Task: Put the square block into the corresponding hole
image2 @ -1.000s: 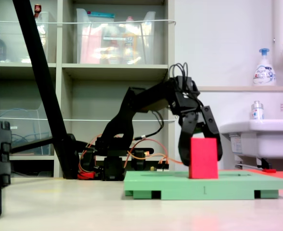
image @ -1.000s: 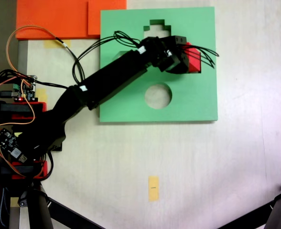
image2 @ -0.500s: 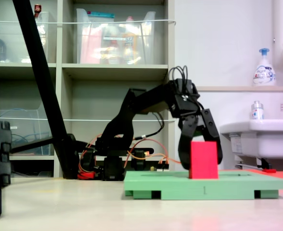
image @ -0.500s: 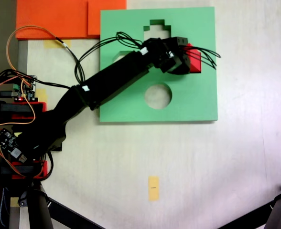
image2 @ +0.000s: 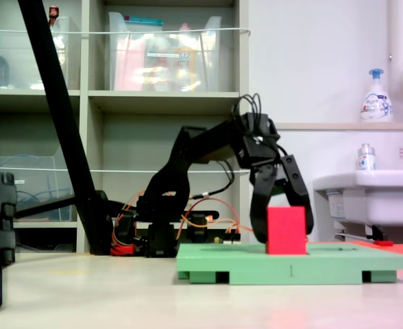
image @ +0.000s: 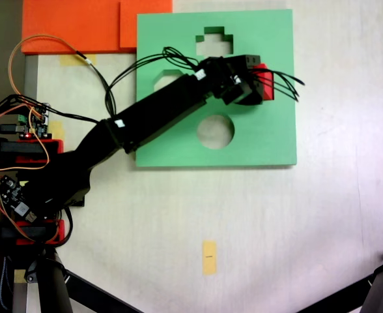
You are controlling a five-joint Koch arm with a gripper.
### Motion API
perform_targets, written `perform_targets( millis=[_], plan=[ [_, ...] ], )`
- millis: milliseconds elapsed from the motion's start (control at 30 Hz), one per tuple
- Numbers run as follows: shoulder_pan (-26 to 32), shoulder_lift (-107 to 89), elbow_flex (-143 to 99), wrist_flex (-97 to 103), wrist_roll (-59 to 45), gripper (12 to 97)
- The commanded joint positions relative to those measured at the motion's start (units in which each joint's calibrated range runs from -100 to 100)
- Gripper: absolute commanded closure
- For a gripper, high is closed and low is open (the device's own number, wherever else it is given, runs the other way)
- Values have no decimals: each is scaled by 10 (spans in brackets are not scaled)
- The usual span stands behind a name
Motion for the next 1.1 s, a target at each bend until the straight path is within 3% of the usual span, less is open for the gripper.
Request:
perform_targets(
  millis=[0,133,367,567,633,700,1067],
  plan=[
    [-15,1,27,83,0,800],
    [-16,6,27,90,0,755],
    [-17,17,27,90,0,583],
    [-14,1,26,56,6,381],
    [-12,-25,26,38,6,379],
    [-8,-55,26,24,6,260],
    [9,-416,22,-182,-15,244]
  ],
)
